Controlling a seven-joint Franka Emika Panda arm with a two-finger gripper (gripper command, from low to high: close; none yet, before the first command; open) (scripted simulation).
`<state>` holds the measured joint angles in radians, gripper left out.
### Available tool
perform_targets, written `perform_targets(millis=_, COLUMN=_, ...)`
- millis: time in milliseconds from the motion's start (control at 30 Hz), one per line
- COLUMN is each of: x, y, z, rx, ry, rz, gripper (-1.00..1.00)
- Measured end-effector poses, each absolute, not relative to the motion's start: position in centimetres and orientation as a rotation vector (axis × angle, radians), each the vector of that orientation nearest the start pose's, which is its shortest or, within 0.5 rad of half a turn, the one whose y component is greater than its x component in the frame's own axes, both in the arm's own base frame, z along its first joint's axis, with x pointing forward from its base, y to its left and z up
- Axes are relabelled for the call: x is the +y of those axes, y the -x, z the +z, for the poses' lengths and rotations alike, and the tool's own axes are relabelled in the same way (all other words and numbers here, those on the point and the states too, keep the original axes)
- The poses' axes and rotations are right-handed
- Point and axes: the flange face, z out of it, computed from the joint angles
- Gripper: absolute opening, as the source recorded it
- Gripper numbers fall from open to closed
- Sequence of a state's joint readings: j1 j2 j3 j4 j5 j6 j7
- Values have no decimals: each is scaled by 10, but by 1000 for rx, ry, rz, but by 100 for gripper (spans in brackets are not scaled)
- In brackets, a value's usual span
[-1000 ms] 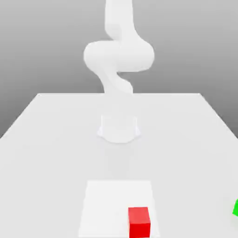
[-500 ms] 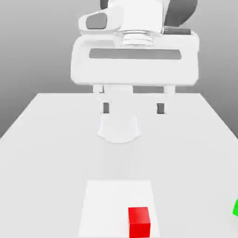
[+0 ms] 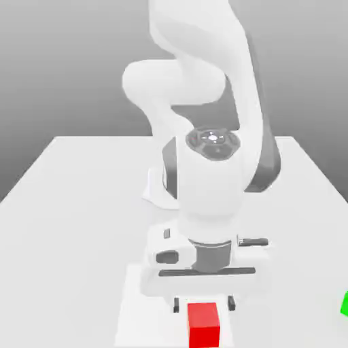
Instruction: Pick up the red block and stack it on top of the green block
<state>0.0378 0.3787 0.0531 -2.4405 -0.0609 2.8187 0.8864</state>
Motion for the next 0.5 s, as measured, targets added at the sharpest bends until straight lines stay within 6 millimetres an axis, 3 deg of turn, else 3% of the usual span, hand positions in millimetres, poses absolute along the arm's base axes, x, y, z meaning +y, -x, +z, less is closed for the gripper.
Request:
perform_targets(millis=233, x=48, y=-479, z=149, rx=1139, ry=2928, rz=-1, gripper=-100)
perform_targets(millis=367, x=49, y=-479, z=193, rx=1139, ry=2928, rz=0, gripper=-100)
perform_targets(millis=400, x=53, y=-479, z=203, rx=1128, ry=2932, rz=0, gripper=-100)
perform_targets(millis=500, x=112, y=-481, z=213, rx=997, ry=2983, rz=12, gripper=-100)
